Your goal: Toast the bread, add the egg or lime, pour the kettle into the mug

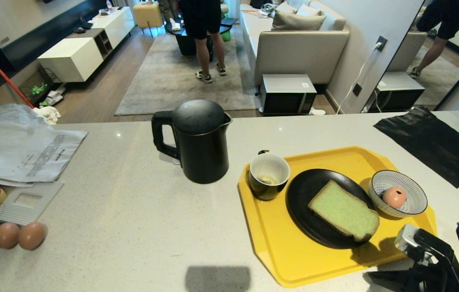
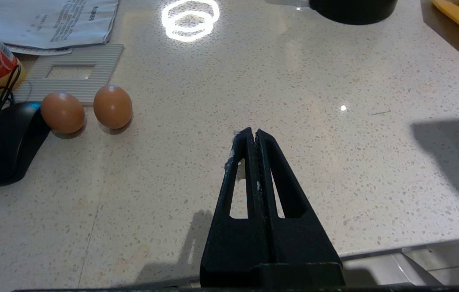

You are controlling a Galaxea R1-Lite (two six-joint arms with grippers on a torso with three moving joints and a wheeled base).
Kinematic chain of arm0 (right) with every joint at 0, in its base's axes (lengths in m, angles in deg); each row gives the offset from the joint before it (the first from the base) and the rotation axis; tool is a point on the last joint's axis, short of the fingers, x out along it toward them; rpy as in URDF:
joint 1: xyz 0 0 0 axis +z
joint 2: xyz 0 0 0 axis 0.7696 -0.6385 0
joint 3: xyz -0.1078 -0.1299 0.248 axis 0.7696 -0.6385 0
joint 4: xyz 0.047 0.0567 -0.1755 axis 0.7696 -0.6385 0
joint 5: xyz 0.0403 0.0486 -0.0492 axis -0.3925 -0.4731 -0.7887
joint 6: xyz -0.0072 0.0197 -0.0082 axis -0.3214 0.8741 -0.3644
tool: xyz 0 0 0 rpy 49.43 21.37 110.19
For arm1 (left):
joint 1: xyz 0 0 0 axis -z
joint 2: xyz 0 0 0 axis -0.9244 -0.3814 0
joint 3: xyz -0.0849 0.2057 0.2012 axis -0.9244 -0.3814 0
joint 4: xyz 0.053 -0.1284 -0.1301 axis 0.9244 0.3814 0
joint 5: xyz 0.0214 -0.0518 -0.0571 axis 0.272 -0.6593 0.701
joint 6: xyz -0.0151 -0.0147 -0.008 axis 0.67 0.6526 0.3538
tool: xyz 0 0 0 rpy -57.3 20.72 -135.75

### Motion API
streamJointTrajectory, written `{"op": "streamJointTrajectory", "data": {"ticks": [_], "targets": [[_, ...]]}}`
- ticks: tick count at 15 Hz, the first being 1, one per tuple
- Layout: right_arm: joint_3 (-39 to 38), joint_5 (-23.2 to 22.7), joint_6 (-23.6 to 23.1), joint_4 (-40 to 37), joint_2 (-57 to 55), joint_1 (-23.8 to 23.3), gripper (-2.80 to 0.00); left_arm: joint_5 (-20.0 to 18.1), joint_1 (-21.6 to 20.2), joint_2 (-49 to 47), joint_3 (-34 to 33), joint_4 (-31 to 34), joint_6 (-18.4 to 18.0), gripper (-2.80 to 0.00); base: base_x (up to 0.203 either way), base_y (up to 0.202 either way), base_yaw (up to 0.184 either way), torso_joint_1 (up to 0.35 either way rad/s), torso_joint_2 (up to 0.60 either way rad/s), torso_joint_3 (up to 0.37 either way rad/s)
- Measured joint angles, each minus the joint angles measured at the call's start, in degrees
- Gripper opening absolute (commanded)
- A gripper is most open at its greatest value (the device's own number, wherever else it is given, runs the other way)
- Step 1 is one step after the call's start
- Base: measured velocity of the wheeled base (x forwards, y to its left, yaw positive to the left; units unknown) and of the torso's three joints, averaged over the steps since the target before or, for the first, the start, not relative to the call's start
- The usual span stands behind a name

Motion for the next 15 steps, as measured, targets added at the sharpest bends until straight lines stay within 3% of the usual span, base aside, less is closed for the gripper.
{"op": "streamJointTrajectory", "data": {"ticks": [4, 12, 15], "targets": [[-1.74, 4.71, 1.77, -5.31, 9.2, -1.09, -2.8, 0.0, 0.0, 0.0, 0.0, 0.02, 0.0, -2.8, 0.0, 0.0, 0.0, 0.0, 0.0, 0.0], [-0.13, 30.4, 3.27, -19.85, 32.59, -4.23, -2.8, -0.01, 0.02, 0.0, 0.0, 0.0, -0.03, -2.8, 0.0, 0.0, 0.0, 0.0, 0.0, 0.0], [5.39, 35.01, 3.78, -20.05, 38.98, -4.76, -2.8, 0.0, 0.02, 0.0, 0.0, 0.0, 0.0, -2.8, 0.0, 0.0, 0.0, 0.0, 0.0, 0.0]]}}
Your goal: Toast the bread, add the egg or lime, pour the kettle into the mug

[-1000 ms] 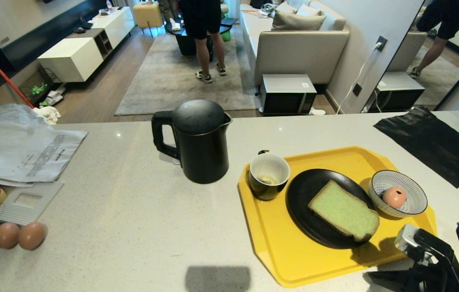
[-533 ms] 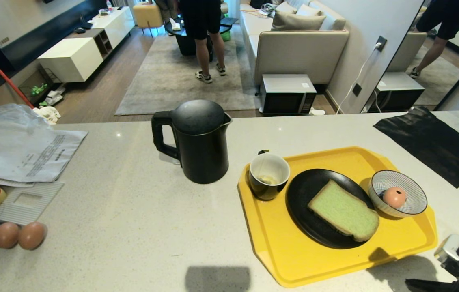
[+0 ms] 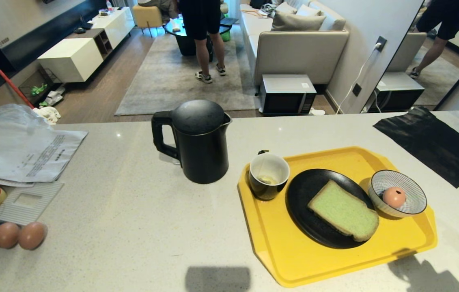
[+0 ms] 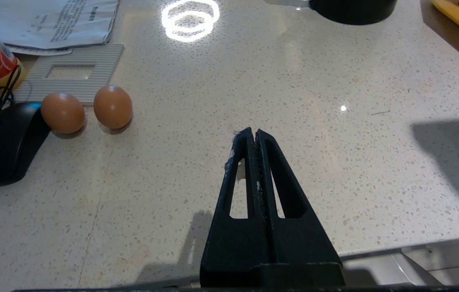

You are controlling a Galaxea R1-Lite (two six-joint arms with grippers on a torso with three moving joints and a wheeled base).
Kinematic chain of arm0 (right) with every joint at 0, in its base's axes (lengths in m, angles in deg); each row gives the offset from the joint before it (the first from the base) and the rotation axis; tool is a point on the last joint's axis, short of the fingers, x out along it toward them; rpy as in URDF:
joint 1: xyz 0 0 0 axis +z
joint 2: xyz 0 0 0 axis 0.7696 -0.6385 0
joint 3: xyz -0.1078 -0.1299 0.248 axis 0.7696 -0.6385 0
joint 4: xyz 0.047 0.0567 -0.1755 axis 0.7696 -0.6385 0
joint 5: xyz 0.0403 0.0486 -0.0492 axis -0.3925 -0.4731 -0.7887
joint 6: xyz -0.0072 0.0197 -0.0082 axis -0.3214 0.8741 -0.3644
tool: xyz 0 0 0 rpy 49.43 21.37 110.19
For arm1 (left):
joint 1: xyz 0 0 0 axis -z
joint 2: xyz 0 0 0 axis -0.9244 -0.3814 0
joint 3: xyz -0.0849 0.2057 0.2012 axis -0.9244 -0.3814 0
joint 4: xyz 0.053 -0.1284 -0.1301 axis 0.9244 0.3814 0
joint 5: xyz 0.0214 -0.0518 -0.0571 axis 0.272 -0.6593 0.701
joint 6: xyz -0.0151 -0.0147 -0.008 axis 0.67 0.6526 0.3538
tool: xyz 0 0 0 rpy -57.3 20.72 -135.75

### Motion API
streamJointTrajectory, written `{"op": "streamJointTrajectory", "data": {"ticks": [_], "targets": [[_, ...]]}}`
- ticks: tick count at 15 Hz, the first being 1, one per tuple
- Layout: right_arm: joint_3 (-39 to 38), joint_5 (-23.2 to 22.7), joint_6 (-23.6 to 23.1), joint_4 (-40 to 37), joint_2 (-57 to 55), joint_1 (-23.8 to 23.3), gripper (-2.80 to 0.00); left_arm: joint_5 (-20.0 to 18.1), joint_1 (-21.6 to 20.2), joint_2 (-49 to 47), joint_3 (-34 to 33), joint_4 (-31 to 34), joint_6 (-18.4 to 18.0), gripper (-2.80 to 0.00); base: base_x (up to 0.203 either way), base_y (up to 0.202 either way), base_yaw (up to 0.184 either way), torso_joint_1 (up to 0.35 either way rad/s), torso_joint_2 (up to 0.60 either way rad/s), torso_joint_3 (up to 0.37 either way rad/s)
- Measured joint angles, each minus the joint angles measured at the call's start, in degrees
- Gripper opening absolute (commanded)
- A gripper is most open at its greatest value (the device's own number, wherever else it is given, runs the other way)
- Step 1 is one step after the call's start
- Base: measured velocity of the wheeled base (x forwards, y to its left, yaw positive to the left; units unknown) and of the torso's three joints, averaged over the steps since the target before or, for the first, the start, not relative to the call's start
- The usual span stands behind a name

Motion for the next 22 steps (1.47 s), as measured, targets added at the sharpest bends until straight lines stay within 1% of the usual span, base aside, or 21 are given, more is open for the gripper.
{"op": "streamJointTrajectory", "data": {"ticks": [2, 4, 5, 7, 9, 11, 13, 16, 19, 20, 22], "targets": [[5.78, -0.1, 2.15, 0.11, 3.16, 0.05, -2.8, 0.05, -0.02, 0.0, 0.0, 0.02, -0.01, -2.8, 0.0, 0.0, 0.0, 0.0, 0.0, 0.0], [11.91, -2.13, 5.93, -0.07, 5.89, 0.11, -2.8, 0.0, -0.02, 0.0, 0.0, 0.0, -0.01, -2.8, 0.0, 0.0, 0.0, 0.0, 0.0, 0.0], [14.66, -3.21, 8.71, -0.81, 7.82, 0.17, -2.8, 0.0, -0.02, 0.0, 0.0, 0.0, 0.0, -2.8, 0.0, 0.0, 0.0, 0.0, 0.0, 0.0], [17.58, -4.91, 12.5, -3.95, 12.0, 0.64, -2.8, 0.02, -0.02, 0.0, 0.0, 0.0, -0.02, -2.8, 0.0, 0.0, 0.0, 0.0, 0.0, 0.0], [18.45, -6.8, 14.64, -7.74, 17.67, 1.57, -2.8, 0.04, -0.02, 0.0, 0.0, 0.0, -0.02, -2.8, 0.0, 0.0, 0.0, 0.0, 0.0, 0.0], [16.78, -8.8, 15.34, -10.66, 23.41, 2.35, -2.8, 1.27, 0.0, 0.0, 0.0, 0.0, 0.0, -2.8, 0.0, 0.0, 0.0, 0.0, 0.0, 0.0], [12.3, -10.8, 16.0, -11.9, 28.2, 2.4, -2.8, 0.04, 0.0, 0.0, 0.0, 0.0, 0.0, -2.8, 0.0, 0.0, 0.0, 0.0, 0.0, 0.0], [7.02, -11.14, 16.13, -11.88, 33.18, 1.38, -2.8, -0.02, -0.02, 0.0, 0.0, 0.0, -0.02, -2.8, 0.0, 0.0, 0.0, 0.0, 0.0, 0.0], [4.07, -11.01, 16.0, -11.71, 39.43, 0.14, -2.8, 0.0, -0.02, 0.0, 0.0, 0.0, -0.02, -2.8, 0.0, 0.0, 0.0, 0.0, 0.0, 0.0], [2.79, -11.04, 15.58, -10.95, 41.63, -0.06, -2.8, 0.0, -0.02, 0.0, 0.0, 0.0, -0.01, -2.8, 0.0, 0.0, 0.0, 0.0, 0.0, 0.0], [0.78, -11.33, 14.86, -6.33, 44.09, -0.22, -2.8, 0.02, -0.02, 0.0, 0.0, 0.0, -0.02, -2.8, 0.0, 0.0, 0.0, 0.0, 0.0, 0.0]]}}
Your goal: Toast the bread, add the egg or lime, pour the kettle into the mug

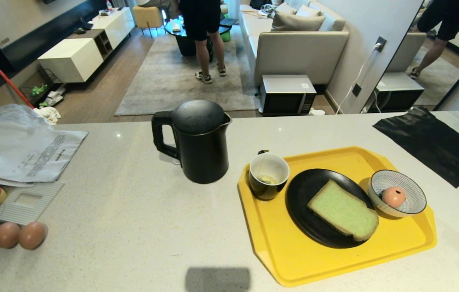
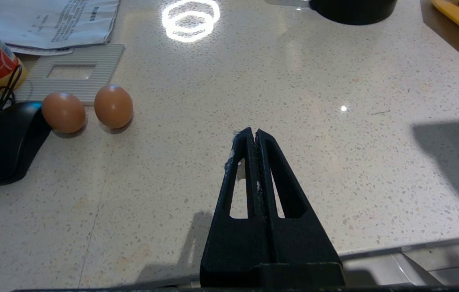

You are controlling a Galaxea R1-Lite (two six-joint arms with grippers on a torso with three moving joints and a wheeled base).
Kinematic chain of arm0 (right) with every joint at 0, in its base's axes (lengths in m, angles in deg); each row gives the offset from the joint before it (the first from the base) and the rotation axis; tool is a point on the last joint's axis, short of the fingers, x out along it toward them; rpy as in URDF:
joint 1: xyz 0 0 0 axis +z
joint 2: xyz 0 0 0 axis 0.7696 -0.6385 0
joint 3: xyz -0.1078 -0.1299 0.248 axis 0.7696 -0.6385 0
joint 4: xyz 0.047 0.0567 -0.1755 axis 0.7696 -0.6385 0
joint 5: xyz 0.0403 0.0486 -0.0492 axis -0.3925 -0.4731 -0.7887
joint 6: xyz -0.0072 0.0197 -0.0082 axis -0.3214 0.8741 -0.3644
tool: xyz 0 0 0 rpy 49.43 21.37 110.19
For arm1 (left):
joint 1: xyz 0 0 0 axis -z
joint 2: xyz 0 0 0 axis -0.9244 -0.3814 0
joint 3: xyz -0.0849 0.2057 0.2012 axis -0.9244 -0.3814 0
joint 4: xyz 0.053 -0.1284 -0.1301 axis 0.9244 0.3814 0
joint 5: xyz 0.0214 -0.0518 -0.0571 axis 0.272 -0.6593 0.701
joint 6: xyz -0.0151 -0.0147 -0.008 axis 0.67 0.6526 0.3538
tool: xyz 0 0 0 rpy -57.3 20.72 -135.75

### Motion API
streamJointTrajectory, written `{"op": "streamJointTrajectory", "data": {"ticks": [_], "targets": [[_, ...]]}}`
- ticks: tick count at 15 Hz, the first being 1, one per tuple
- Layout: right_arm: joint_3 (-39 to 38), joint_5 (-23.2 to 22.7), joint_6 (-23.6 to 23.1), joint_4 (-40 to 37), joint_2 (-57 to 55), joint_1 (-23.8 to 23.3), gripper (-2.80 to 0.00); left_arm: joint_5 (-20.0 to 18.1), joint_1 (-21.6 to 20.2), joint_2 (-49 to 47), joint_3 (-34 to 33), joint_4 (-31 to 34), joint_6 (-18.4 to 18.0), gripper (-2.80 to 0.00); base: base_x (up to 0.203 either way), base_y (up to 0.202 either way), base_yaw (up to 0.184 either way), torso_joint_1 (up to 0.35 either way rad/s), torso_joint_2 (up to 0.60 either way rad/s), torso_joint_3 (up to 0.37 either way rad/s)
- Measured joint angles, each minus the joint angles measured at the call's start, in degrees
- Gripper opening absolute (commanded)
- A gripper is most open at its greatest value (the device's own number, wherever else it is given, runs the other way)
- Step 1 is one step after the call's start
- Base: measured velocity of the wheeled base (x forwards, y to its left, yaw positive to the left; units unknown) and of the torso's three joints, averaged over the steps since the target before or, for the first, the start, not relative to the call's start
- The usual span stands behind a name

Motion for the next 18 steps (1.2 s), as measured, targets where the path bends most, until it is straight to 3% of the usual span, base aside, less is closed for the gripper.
{"op": "streamJointTrajectory", "data": {"ticks": [8, 14, 18], "targets": [[-1.15, -3.76, 0.12, 9.48, 1.85, -0.15, -2.8, 0.01, 0.02, 0.0, 0.0, 0.0, 0.02, -2.8, 0.0, 0.0, 0.0, 0.0, 0.0, 0.0], [-16.44, -2.89, 0.11, 13.85, 1.92, -0.11, -2.8, 0.0, 0.0, 0.0, 0.0, 0.0, 0.02, -2.8, 0.0, 0.0, 0.0, 0.0, 0.0, 0.0], [-19.09, 0.02, 0.29, 5.04, 1.92, -0.13, -2.8, 0.0, 0.0, 0.0, 0.0, 0.0, 0.02, -2.8, 0.0, 0.0, 0.0, 0.0, 0.0, 0.0]]}}
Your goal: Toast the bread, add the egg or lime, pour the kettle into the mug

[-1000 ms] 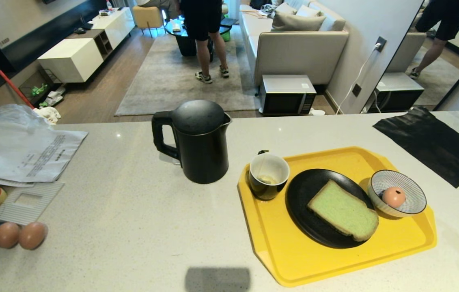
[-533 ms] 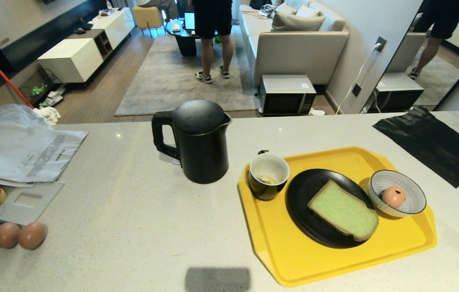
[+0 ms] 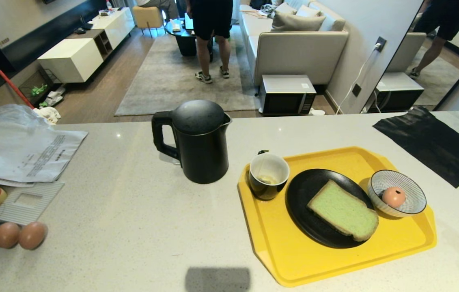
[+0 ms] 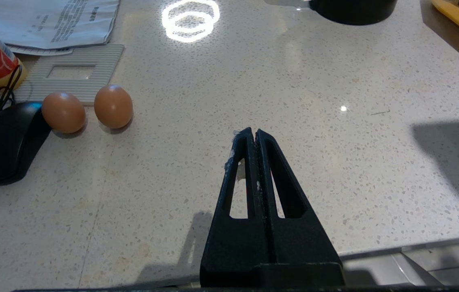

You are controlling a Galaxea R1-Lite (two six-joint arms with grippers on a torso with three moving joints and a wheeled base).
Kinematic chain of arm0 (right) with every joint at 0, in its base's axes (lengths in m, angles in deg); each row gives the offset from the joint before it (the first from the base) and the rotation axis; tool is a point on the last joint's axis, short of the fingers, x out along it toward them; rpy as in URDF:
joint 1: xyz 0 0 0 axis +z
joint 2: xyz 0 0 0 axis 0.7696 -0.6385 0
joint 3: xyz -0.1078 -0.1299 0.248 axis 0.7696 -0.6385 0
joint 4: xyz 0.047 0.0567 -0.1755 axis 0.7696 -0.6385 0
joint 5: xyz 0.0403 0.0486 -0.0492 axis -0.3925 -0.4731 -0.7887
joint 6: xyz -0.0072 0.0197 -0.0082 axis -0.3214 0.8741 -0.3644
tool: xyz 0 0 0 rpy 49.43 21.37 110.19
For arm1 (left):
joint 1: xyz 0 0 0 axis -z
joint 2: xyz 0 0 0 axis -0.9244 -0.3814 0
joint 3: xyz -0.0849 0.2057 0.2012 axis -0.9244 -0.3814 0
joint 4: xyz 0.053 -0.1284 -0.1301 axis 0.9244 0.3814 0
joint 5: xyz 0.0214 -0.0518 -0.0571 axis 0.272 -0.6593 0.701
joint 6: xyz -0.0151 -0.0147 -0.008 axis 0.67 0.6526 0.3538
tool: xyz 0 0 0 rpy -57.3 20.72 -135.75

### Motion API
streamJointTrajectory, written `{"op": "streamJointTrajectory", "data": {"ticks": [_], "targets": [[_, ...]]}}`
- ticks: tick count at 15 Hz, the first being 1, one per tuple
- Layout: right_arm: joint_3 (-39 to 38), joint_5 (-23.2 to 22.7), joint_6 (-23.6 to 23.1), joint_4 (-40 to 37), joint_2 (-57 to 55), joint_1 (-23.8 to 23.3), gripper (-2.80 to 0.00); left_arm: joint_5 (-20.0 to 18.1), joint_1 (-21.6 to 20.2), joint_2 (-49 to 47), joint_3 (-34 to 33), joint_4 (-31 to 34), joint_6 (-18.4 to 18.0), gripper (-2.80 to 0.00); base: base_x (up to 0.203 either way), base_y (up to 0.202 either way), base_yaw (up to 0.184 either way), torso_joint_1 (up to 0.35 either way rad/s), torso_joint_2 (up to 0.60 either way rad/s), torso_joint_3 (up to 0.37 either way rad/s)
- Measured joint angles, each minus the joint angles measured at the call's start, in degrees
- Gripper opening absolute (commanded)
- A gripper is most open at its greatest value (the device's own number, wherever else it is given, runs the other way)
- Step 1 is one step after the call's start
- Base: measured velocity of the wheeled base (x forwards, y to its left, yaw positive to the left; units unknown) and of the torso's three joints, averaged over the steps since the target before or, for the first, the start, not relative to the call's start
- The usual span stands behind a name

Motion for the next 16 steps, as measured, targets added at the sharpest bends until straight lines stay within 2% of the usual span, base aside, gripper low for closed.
{"op": "streamJointTrajectory", "data": {"ticks": [2, 8, 16], "targets": [[0.47, 0.26, -0.04, -4.17, 0.0, 0.02, -2.8, 0.01, 0.0, 0.0, 0.0, 0.0, 0.0, -2.8, 0.0, 0.0, 0.0, 0.0, 0.0, 0.0], [0.68, 1.01, 3.94, -4.49, 0.0, 0.02, -2.8, 0.01, 0.0, 0.0, 0.0, 0.0, 0.0, -2.8, 0.0, 0.0, 0.0, 0.0, 0.0, 0.0], [0.66, 1.07, 4.05, -4.43, 0.0, 0.0, -2.8, 0.0, 0.02, 0.0, 0.0, 0.0, 0.0, -2.8, 0.0, 0.0, 0.0, 0.0, 0.0, 0.0]]}}
